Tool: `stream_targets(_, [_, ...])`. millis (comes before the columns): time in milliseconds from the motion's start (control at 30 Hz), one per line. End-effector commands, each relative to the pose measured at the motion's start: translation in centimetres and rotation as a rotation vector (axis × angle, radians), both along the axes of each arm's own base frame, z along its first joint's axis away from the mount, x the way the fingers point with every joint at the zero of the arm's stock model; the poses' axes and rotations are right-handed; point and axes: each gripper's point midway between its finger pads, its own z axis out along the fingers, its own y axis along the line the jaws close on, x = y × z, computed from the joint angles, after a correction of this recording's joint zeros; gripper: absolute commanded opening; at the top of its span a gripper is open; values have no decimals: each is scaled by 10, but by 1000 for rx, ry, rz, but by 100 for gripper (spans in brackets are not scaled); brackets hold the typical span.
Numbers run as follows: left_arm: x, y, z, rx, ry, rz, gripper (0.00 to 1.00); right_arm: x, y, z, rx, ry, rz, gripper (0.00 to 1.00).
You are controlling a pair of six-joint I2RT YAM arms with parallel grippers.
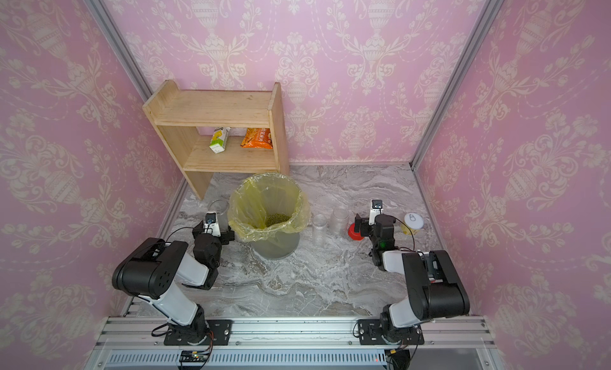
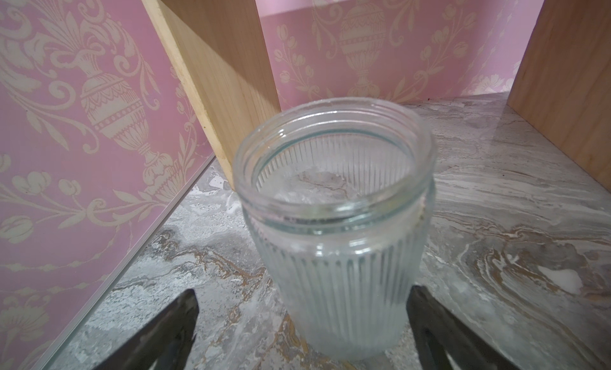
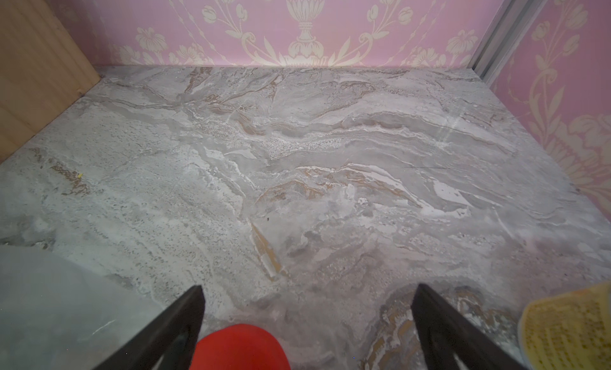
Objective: Empty moldy mung beans from jars
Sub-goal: Reset both arms
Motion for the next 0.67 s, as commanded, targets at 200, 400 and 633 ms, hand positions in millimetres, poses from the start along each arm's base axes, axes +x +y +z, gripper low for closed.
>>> stream_targets(200, [3,8,5,-14,-24,46,99,2,4,1,12,-5,35,100])
stream_targets(400, [4,7,5,-12,-23,38,99,2,3,0,12,-4,34,100])
stream_targets(633, [4,1,4,-14,-20,2,99,2,4,0,15,-3,35,100])
